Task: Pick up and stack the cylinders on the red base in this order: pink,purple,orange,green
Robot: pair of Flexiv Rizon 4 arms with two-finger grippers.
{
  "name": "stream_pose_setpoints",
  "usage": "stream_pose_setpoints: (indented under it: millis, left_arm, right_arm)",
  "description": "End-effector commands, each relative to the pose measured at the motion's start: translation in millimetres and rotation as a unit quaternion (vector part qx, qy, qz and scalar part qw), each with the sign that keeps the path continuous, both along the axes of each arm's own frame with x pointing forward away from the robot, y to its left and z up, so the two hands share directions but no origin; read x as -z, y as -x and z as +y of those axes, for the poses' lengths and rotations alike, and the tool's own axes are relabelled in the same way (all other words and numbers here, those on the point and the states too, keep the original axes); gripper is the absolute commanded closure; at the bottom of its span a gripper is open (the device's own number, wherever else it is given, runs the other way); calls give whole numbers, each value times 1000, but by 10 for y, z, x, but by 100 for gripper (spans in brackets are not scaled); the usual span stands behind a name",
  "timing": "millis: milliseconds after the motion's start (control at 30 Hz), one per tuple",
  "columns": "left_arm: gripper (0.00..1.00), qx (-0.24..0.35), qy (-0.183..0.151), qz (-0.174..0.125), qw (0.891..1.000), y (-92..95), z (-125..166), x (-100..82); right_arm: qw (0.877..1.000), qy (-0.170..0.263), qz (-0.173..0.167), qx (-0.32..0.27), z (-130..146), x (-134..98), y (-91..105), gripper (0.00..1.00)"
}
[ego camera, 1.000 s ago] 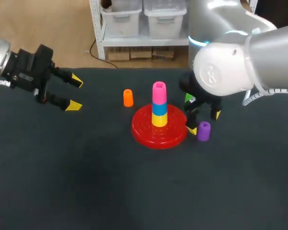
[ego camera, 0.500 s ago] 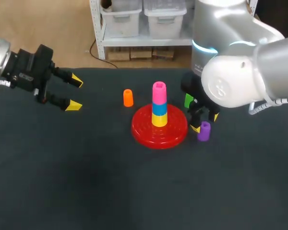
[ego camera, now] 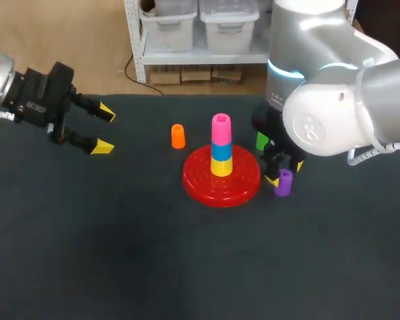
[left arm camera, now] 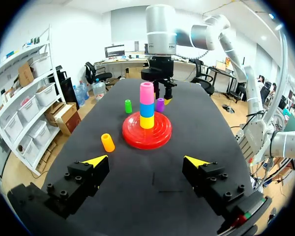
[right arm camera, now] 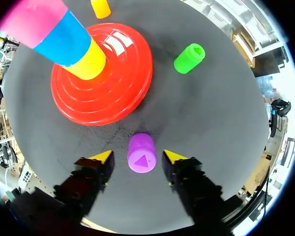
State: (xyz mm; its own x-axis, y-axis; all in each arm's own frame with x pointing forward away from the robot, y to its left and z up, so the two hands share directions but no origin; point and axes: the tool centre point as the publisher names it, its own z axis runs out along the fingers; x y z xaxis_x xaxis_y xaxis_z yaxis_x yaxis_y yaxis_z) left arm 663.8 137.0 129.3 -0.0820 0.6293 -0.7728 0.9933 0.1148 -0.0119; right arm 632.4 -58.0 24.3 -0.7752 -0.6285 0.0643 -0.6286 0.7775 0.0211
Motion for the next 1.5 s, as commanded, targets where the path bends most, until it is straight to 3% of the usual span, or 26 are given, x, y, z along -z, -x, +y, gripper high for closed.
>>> stream_pose_setpoints:
  millis: [33,100,200,233,333,400,533,633,833,1167,1300,1500]
  left_arm:
    - [0,-1,1,-2,1000,15,5,6]
    - [0,-1,1,-2,1000,15,5,6]
    - [0,-1,1,-2,1000,15,5,6]
    - [0,-1,1,-2,1000,15,5,6]
    - [0,-1,1,-2,1000,15,5,6]
    - [0,-1,1,-2,1000,15,5,6]
    - [0,-1,1,-2,1000,15,5,6]
    - [0,-1,1,-2,1000,15,5,6]
    - [0,-1,1,-2,1000,15,5,6]
    - [0,-1,1,-2,1000,15,5,6]
    - [0,-1,1,-2,1000,15,5,6]
    - [0,-1,1,-2,1000,15,5,6]
  right_arm:
    - [1000,-2,-4,6,-20,19,10,60]
    - [1000,-2,-6,9,-31,22,19,66]
    - [1000,-3,-16,16,-62,19,43,96]
    - [1000,-4,-24,19,-68,-10,51,100]
    - [998,-2,-56,15,-73,-207,35,100]
    - [996,4,-85,-3,-35,-469,-20,100]
    - [989,-11,-125,-73,120,-1007,-225,100]
    - [983,-27,-131,-128,305,-1370,-352,100]
    - [969,-56,-94,-220,634,-1776,-503,100]
    - [947,-93,-12,-308,1065,-1904,-553,100]
    - [942,-69,17,-328,1141,-1889,-560,100]
    - [942,-31,29,-334,1159,-1820,-597,100]
